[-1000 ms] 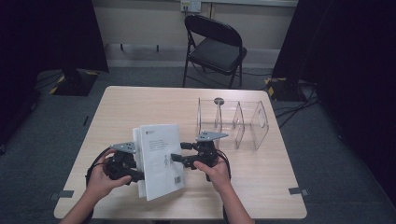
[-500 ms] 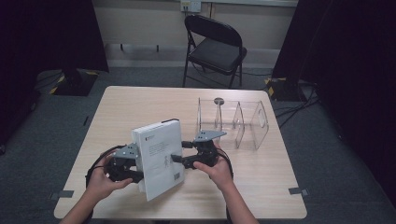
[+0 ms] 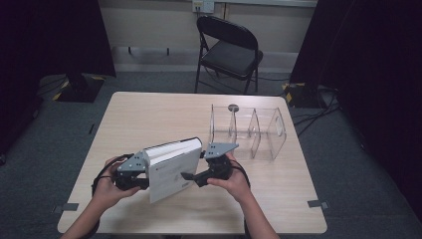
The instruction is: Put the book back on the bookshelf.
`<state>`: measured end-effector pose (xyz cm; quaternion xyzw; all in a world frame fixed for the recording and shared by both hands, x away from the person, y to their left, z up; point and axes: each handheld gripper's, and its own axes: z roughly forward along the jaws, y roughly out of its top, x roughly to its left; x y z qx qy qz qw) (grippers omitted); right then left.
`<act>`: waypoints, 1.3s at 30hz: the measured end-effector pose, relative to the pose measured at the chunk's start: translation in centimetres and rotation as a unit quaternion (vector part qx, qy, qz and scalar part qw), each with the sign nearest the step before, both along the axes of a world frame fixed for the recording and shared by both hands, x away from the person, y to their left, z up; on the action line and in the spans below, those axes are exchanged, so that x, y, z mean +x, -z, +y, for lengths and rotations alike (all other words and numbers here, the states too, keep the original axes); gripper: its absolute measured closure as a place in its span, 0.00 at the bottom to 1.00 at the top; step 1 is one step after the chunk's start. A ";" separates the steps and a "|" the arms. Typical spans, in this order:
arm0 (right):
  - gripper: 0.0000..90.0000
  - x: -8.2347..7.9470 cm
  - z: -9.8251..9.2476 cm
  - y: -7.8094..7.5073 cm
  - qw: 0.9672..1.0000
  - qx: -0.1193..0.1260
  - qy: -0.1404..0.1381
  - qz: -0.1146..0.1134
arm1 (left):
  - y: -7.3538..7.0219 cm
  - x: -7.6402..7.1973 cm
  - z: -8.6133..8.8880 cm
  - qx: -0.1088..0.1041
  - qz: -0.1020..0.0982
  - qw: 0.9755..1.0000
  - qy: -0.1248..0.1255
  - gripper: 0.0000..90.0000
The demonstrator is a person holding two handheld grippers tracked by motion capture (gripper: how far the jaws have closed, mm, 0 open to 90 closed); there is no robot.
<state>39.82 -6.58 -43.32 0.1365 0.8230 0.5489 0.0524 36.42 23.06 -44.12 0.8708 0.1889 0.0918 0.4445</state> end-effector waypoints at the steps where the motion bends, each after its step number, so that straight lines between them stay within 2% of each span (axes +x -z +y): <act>1: 0.24 0.0 0.1 0.0 1.000 -0.004 0.000 -0.004 | 0.3 0.2 0.3 -0.012 0.007 1.000 -0.005 0.76; 3: 0.29 0.0 0.2 0.0 1.000 -0.007 -0.006 -0.011 | 0.8 0.4 1.0 -0.029 0.009 1.000 0.002 0.74; 4: 0.32 0.0 0.3 -0.1 1.000 -0.011 -0.011 -0.013 | 1.1 0.5 1.5 -0.029 0.004 1.000 0.000 0.72; 6: 0.32 -0.1 0.6 -0.1 1.000 -0.020 -0.014 -0.016 | 1.6 0.4 2.7 -0.049 -0.011 0.999 -0.007 0.60; 8: 0.33 -0.1 0.8 0.1 0.999 -0.027 -0.021 -0.019 | 1.0 0.2 3.2 -0.049 -0.010 0.999 -0.005 0.63; 10: 0.33 -0.1 1.0 0.3 0.999 -0.037 -0.025 -0.022 | 0.6 0.0 3.3 -0.030 -0.004 0.999 -0.008 0.63; 11: 0.33 -0.2 1.2 0.4 0.999 -0.037 -0.028 -0.027 | 0.5 0.0 3.3 -0.032 0.004 0.999 -0.009 0.67; 14: 0.33 -0.3 1.3 0.3 0.998 -0.044 -0.028 -0.031 | 0.8 0.0 3.7 -0.036 0.029 0.999 -0.022 0.68; 16: 0.33 -0.2 1.3 0.2 0.998 -0.049 -0.029 -0.032 | 1.1 -0.1 3.9 -0.023 0.032 0.999 -0.029 0.67; 17: 0.33 -0.2 1.3 0.2 0.998 -0.051 -0.030 -0.034 | 1.3 -0.2 4.0 -0.006 0.033 0.999 -0.031 0.66; 19: 0.33 -0.1 1.4 0.0 0.997 -0.059 -0.036 -0.039 | 1.6 -0.2 4.2 0.002 0.033 0.999 -0.037 0.60; 20: 0.33 0.0 1.4 -0.2 0.996 -0.063 -0.039 -0.043 | 1.7 -0.3 4.3 0.009 0.040 0.998 -0.041 0.59; 23: 0.31 0.2 1.8 -0.6 0.995 -0.072 -0.050 -0.048 | 2.1 -0.5 4.4 0.009 0.046 0.998 -0.039 0.60; 24: 0.30 0.3 1.9 -0.8 0.994 -0.077 -0.054 -0.050 | 2.2 -0.5 4.5 0.022 0.045 0.998 -0.046 0.60; 25: 0.30 0.4 2.1 -0.9 0.994 -0.081 -0.060 -0.051 | 2.4 -0.5 4.5 0.024 0.047 0.997 -0.048 0.60; 27: 0.26 0.5 2.6 -1.1 0.993 -0.087 -0.069 -0.050 | 2.6 -0.5 4.7 0.018 0.053 0.997 -0.052 0.60; 29: 0.26 0.7 2.9 -1.1 0.991 -0.096 -0.074 -0.056 | 2.7 -0.5 4.8 0.023 0.048 0.997 -0.050 0.57; 30: 0.26 0.7 3.0 -1.2 0.991 -0.094 -0.075 -0.052 | 2.7 -0.5 4.9 0.022 0.045 0.997 -0.053 0.56; 33: 0.36 0.9 3.0 -1.3 0.989 -0.100 -0.089 -0.055 | 2.9 -0.4 4.8 0.023 0.045 0.998 -0.048 0.52; 34: 0.40 0.9 3.0 -1.4 0.989 -0.104 -0.090 -0.051 | 3.0 -0.4 4.8 0.030 0.038 0.997 -0.055 0.52; 36: 0.47 0.9 2.9 -1.9 0.987 -0.120 -0.101 -0.037 | 3.0 -0.2 5.1 0.030 0.030 0.997 -0.066 0.49; 37: 0.50 0.8 2.8 -2.0 0.987 -0.122 -0.105 -0.033 | 2.9 0.0 5.5 0.042 0.022 0.996 -0.072 0.49; 38: 0.54 0.7 2.7 -2.1 0.986 -0.118 -0.112 -0.027 | 3.0 0.0 5.6 0.028 0.024 0.996 -0.079 0.50; 39: 0.56 0.5 2.6 -2.0 0.987 -0.116 -0.112 -0.026 | 3.0 0.1 5.9 0.022 0.026 0.996 -0.081 0.45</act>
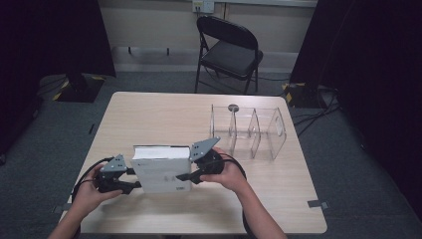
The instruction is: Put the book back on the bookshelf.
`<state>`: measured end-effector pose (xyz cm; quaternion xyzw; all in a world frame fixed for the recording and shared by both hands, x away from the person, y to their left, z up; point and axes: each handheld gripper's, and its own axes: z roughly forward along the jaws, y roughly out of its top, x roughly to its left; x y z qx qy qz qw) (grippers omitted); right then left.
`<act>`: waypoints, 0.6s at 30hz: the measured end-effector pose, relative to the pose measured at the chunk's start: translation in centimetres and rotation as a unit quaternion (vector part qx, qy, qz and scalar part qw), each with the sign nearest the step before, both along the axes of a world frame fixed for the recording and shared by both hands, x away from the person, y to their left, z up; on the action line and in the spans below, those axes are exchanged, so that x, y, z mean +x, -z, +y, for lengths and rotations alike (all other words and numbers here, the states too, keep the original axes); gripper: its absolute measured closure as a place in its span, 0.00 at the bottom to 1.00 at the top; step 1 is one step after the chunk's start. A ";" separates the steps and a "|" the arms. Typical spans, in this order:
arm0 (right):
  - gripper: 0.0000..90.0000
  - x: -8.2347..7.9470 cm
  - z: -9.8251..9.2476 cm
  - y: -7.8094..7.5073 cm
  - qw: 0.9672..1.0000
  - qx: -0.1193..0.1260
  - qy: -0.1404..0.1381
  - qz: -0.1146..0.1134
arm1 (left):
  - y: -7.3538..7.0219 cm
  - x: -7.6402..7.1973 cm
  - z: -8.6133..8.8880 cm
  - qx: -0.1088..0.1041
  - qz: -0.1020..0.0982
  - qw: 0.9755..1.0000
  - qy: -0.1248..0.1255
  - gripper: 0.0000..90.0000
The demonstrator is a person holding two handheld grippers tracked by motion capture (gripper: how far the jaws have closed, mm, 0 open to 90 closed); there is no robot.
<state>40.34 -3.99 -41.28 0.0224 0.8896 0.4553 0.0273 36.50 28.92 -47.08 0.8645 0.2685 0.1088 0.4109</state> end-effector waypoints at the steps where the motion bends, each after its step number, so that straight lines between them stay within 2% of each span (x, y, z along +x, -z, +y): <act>1: 0.56 -0.2 -0.1 0.0 1.000 0.002 0.002 0.000 | -0.1 0.1 0.3 0.008 -0.007 1.000 0.003 0.45; 4: 0.57 -0.5 -0.5 0.2 1.000 0.013 0.011 -0.003 | 0.1 0.1 0.5 0.004 -0.006 1.000 -0.003 0.43; 6: 0.57 -0.5 -0.7 0.2 1.000 0.012 0.016 -0.003 | 0.3 0.2 0.3 0.018 -0.009 1.000 0.004 0.42; 7: 0.57 -0.5 -0.8 0.1 1.000 0.009 0.021 -0.003 | 0.4 0.2 0.2 0.011 -0.003 1.000 0.004 0.41; 10: 0.58 -0.5 -1.2 0.0 0.999 0.006 0.034 0.002 | 0.7 0.2 -0.3 0.007 0.003 1.000 0.020 0.37; 12: 0.58 -0.5 -1.6 -0.1 0.999 0.002 0.041 0.002 | 0.8 0.2 -0.7 0.005 0.004 1.000 0.022 0.36; 15: 0.57 -0.7 -1.8 -0.2 0.998 -0.004 0.061 0.007 | 1.0 0.3 -1.5 0.012 -0.002 0.999 0.029 0.35; 18: 0.57 -0.9 -1.6 -0.4 0.997 -0.013 0.073 0.012 | 1.4 0.4 -2.0 0.017 0.001 0.999 0.032 0.34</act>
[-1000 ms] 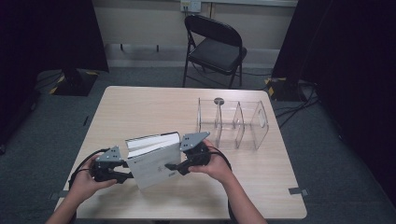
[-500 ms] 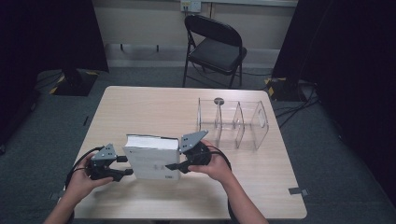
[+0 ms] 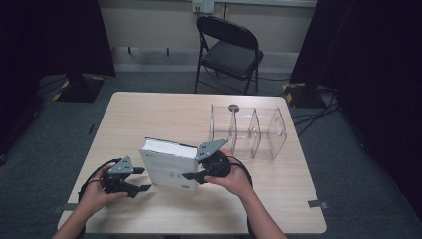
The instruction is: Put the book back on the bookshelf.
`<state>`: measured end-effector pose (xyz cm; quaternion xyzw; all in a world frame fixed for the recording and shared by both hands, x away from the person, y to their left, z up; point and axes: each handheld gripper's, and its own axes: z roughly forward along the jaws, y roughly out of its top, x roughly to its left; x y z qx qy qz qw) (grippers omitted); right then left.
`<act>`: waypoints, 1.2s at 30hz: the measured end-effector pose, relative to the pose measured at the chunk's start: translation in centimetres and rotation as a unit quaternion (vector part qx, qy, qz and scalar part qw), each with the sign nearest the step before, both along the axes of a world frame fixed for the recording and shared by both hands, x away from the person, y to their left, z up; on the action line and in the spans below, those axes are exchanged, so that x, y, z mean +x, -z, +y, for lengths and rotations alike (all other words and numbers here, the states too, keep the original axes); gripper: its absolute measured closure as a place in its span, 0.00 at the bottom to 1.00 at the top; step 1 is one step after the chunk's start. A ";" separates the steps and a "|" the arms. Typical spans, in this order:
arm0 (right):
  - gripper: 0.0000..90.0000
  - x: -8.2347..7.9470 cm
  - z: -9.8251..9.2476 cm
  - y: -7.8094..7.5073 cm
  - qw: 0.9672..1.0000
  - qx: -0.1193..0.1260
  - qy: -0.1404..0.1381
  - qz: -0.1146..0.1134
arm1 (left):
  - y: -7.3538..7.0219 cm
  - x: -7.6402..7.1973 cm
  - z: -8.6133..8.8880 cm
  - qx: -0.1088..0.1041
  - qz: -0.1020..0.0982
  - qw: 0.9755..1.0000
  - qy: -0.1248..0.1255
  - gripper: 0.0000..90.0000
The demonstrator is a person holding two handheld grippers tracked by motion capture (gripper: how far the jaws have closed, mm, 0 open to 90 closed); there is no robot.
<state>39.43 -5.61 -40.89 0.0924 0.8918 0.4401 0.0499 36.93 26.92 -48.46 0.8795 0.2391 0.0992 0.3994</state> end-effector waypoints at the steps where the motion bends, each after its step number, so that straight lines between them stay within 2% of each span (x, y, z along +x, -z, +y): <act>1: 0.56 0.0 0.1 -0.1 1.000 -0.004 0.006 0.003 | 0.2 0.0 -0.1 -0.002 0.002 1.000 0.003 0.33; 2: 0.56 0.0 0.1 -0.1 1.000 -0.006 0.009 0.006 | 0.2 0.0 -0.2 0.005 0.000 1.000 0.001 0.32; 10: 0.51 -0.4 0.8 -0.7 0.998 -0.032 0.053 0.031 | 1.0 0.2 -0.3 0.020 0.009 1.000 0.001 0.29; 13: 0.49 -0.7 0.9 -1.2 0.996 -0.041 0.067 0.030 | 1.1 0.1 -0.5 0.028 0.006 1.000 0.003 0.28; 17: 0.42 -0.7 0.8 -2.1 0.994 -0.056 0.082 0.036 | 1.3 0.1 -0.7 0.023 0.007 1.000 0.006 0.25; 23: 0.41 -0.6 0.3 -3.7 0.994 -0.053 0.083 0.046 | 1.6 0.2 -0.7 0.012 0.005 1.000 0.012 0.19; 26: 0.44 -0.4 0.0 -4.5 0.994 -0.045 0.079 0.064 | 1.7 0.2 -0.7 0.007 0.001 1.000 0.013 0.16; 30: 0.45 -0.3 0.2 -5.4 0.993 -0.066 0.077 0.068 | 1.8 0.2 -0.7 0.007 0.002 1.000 0.011 0.16; 36: 0.45 -0.3 0.6 -6.3 0.992 -0.089 0.071 0.059 | 1.8 0.2 -0.7 0.006 0.002 1.000 0.010 0.15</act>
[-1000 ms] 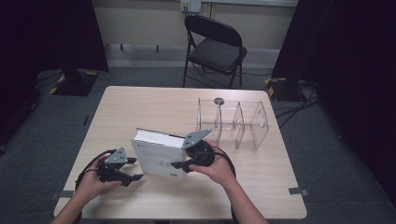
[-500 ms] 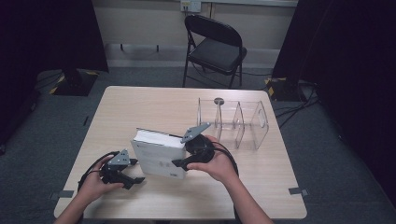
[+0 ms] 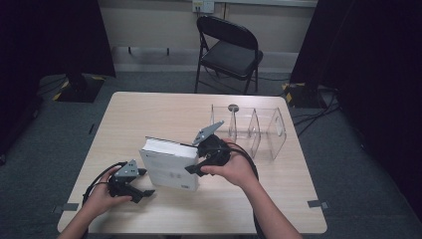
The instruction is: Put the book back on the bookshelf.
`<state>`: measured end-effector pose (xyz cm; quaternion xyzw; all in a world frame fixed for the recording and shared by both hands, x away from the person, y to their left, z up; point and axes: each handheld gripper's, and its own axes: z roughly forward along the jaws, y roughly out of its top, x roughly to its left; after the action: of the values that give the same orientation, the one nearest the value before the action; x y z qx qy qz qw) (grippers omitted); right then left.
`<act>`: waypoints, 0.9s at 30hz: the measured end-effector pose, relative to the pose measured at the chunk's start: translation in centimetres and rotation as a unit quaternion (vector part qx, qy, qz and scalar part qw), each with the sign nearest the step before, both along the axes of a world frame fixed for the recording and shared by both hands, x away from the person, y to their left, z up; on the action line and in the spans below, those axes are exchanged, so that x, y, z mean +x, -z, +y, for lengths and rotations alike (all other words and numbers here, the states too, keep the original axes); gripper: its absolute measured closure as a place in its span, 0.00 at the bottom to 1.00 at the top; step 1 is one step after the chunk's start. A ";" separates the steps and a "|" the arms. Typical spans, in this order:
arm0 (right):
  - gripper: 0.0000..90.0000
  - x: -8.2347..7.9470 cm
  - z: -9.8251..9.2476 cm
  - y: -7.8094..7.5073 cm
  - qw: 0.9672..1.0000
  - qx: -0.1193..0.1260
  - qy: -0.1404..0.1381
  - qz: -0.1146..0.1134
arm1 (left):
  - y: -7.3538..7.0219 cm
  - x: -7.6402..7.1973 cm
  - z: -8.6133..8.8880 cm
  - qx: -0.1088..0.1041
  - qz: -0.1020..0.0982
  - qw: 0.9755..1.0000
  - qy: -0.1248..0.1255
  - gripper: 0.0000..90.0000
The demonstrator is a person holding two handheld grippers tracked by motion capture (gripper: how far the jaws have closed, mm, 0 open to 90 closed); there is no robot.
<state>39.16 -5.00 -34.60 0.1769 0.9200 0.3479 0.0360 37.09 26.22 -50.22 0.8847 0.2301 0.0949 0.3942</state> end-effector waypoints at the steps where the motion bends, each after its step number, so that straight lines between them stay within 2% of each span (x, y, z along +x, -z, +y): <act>1: 0.45 0.0 0.1 -0.2 1.000 -0.003 0.000 -0.001 | 0.0 0.0 0.0 0.001 -0.001 1.000 -0.001 0.15; 5: 0.43 0.1 0.4 -0.9 0.999 -0.030 -0.009 -0.011 | 0.0 0.0 -0.1 0.002 -0.001 1.000 0.000 0.14; 6: 0.43 0.0 0.5 -1.1 0.999 -0.035 -0.010 -0.006 | 0.0 0.0 -0.1 0.002 -0.001 1.000 0.000 0.14; 8: 0.43 0.1 0.6 -1.5 0.999 -0.037 -0.020 -0.009 | 0.0 0.0 -0.1 0.002 -0.001 1.000 0.000 0.14; 11: 0.43 0.2 0.8 -2.3 0.999 -0.041 -0.020 -0.010 | 0.0 0.0 -0.1 0.002 -0.001 1.000 -0.001 0.14; 13: 0.43 0.3 1.0 -2.6 0.998 -0.052 -0.023 -0.008 | 0.0 0.0 -0.1 0.003 -0.003 1.000 -0.001 0.14; 20: 0.42 0.6 2.0 -3.0 0.997 -0.078 -0.023 0.005 | 0.0 0.0 -0.1 0.003 -0.002 1.000 -0.001 0.14; 22: 0.42 0.8 2.2 -3.0 0.996 -0.081 -0.030 0.000 | 0.0 0.0 -0.1 0.004 -0.003 1.000 -0.001 0.14; 25: 0.42 1.1 3.1 -3.2 0.995 -0.098 -0.036 0.004 | 0.0 0.0 -0.1 0.004 -0.003 1.000 -0.001 0.14; 27: 0.42 1.2 3.4 -3.1 0.994 -0.098 -0.037 0.012 | 0.0 0.0 -0.1 0.004 -0.002 1.000 -0.001 0.14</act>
<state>40.39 -1.57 -31.48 0.1422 0.9560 0.2551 0.0289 37.08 26.17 -50.20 0.8858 0.2296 0.0981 0.3913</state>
